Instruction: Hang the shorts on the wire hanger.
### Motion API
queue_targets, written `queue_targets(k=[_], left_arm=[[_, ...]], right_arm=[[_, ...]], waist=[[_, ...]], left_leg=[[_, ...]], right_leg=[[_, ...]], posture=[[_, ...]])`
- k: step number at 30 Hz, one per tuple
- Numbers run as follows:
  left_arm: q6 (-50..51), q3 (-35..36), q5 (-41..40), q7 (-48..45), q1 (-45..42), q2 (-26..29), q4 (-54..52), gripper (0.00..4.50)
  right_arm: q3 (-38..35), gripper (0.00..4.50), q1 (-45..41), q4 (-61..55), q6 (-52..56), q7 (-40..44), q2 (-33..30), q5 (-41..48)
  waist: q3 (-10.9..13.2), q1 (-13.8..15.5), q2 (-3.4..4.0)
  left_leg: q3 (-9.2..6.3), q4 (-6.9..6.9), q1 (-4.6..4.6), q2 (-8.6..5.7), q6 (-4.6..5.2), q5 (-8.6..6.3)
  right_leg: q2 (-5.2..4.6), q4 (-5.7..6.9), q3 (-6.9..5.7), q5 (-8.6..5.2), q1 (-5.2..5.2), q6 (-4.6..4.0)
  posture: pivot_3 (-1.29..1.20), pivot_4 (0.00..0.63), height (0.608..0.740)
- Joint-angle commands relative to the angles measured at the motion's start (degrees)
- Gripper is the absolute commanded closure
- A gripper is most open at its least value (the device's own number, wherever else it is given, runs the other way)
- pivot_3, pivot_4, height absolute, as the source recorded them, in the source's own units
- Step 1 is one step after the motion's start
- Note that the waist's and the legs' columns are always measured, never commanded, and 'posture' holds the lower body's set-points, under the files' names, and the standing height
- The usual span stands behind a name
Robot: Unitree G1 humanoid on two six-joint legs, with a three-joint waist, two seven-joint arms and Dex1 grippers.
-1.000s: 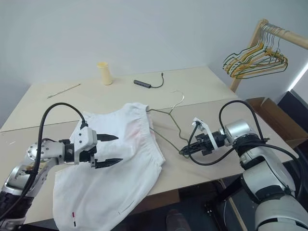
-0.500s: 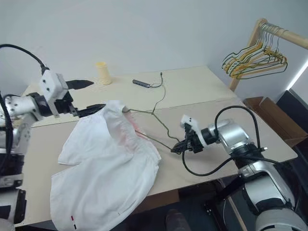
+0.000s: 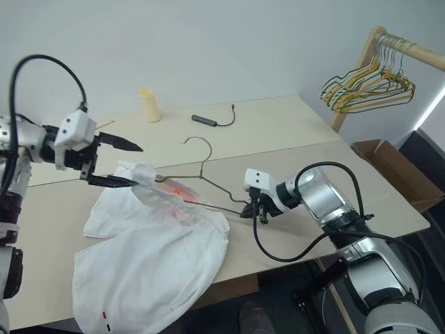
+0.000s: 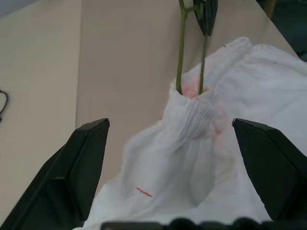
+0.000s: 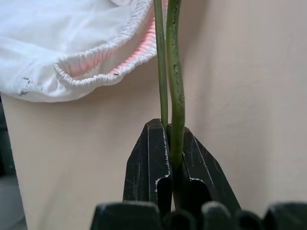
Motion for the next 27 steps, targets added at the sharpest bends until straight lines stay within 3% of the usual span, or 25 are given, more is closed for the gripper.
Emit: queue_targets(k=[1,11,14,22,25,27], left_arm=[[-1.93,-2.32,-0.23,-0.23,-1.70,0.74,0.06,0.03],[-3.13,-3.32,2.52,-0.23,-2.89,-3.44,3.20,0.03],[-3.24,-4.07,2.76,-0.23,-2.93,-3.69,3.62,0.66],[-1.99,-3.66,2.18,-0.23,-2.28,-4.62,2.89,3.41],[-2.17,-4.33,2.38,-0.23,-2.15,-4.34,2.88,4.23],[-2.77,-4.87,2.80,-0.23,-1.98,-4.00,2.90,4.44]], right_arm=[[-0.85,4.50,-1.64,-3.16,-1.03,-0.24,0.62,-0.79],[-0.92,4.50,-1.64,-7.02,0.10,-0.24,1.60,-1.71],[-1.01,4.50,-1.59,-7.61,0.40,-0.29,1.61,-1.72],[-0.43,4.50,-0.85,-8.58,-0.05,-1.10,1.38,-2.75],[-0.64,4.50,-0.63,-8.91,-0.53,-1.65,1.85,-2.93],[-1.24,4.50,-0.49,-9.20,-1.28,-2.70,2.46,-2.97]], waist=[[0.00,0.02,0.00],[0.00,0.06,0.00],[0.00,0.00,0.00],[0.00,-0.08,0.00],[0.00,-0.04,0.00],[0.00,-0.01,0.00]], left_leg=[[-0.01,0.00,0.00,0.00,0.00,0.00],[-0.02,0.03,-0.03,0.00,0.00,0.00],[-0.02,0.04,-0.05,0.00,0.00,0.00],[-0.05,0.04,-0.04,0.00,0.00,0.00],[-0.05,0.05,-0.04,0.00,0.00,0.00],[-0.05,0.05,-0.06,0.00,0.00,0.00]], right_leg=[[0.00,0.00,0.00,0.00,0.00,0.00],[0.01,0.01,0.00,0.00,-0.02,0.00],[0.01,0.01,0.00,0.00,-0.03,0.00],[0.01,0.03,0.01,0.00,-0.03,0.00],[0.01,0.03,0.01,0.00,-0.03,0.00],[0.01,0.03,0.00,0.00,-0.04,0.00]], posture=[[-0.15,0.000,0.740],[-0.16,0.000,0.740],[-0.16,0.000,0.740],[-0.16,0.000,0.740],[-0.15,0.000,0.740],[-0.15,0.000,0.740]])
